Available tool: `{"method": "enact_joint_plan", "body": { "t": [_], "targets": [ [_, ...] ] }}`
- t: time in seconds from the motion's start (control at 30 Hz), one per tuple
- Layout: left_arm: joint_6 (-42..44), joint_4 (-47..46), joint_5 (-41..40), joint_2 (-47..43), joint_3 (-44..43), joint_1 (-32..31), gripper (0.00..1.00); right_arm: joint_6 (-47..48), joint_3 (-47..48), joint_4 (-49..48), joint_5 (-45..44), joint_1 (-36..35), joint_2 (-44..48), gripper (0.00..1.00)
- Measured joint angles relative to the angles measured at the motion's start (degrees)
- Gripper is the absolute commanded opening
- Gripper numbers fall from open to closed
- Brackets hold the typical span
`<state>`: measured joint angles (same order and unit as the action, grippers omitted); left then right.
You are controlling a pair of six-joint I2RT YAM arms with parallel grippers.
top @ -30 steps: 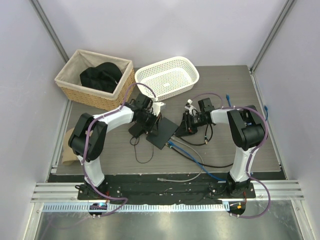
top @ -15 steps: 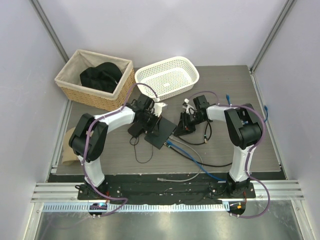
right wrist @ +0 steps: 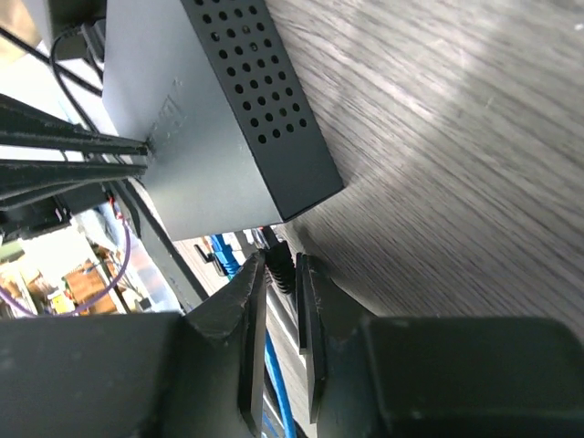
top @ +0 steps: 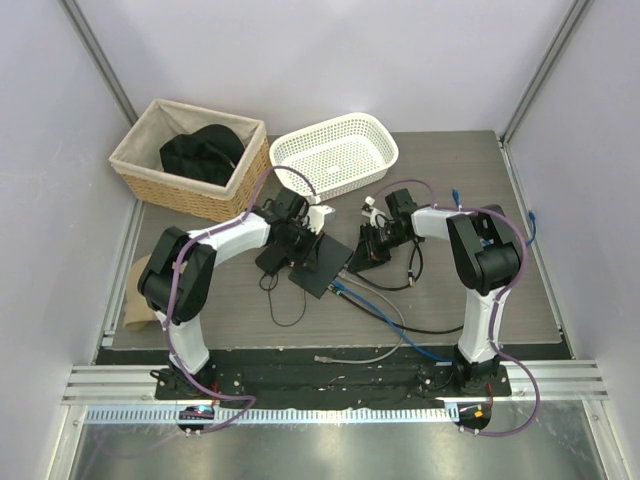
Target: Pull the plug from the switch port
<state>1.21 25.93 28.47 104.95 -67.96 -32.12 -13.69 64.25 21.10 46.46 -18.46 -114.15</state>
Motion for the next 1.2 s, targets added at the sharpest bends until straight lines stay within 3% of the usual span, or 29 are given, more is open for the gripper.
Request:
{"method": "enact_joint_plan", "body": {
  "t": [0.07, 0.13, 0.3, 0.57, 0.8, 0.93, 1.2],
  "targets": [
    [0.44, 0.02, 0.92, -0.09, 0.02, 0.02, 0.27, 1.14, 0.00, -0.13, 1.25, 0.28, -0.28, 0.38],
    [0.42, -0.02, 1.84, -0.39, 0.26, 0.20, 0.28, 1.49, -0.04, -0.24, 2.34, 0.42, -0.39, 0.46],
    [-0.85, -0.15, 3.61, -1.62, 2.21, 0.76, 0.28, 1.44, -0.22, -1.22, 5.64, 0.48, -0.20, 0.56],
    [-2.99, -0.70, 4.28, -1.07, 2.19, 0.92, 0.28, -1.99, -0.70, -3.48, 6.73, 0.66, -0.55, 0.53],
    [-3.87, -0.94, 5.57, 0.04, 1.49, 0.92, 0.26, -3.50, -6.10, -12.39, 8.35, 1.29, 1.09, 0.52],
    [-3.93, -0.92, 5.84, 0.31, 1.31, 1.01, 0.26, -5.57, -8.09, -16.22, 7.65, 1.33, 1.77, 0.46],
    [-3.91, -0.98, 5.64, 0.33, 1.22, 1.07, 0.25, -8.37, -4.90, -14.53, 7.78, 1.38, -1.36, 0.41]
  ]
}}
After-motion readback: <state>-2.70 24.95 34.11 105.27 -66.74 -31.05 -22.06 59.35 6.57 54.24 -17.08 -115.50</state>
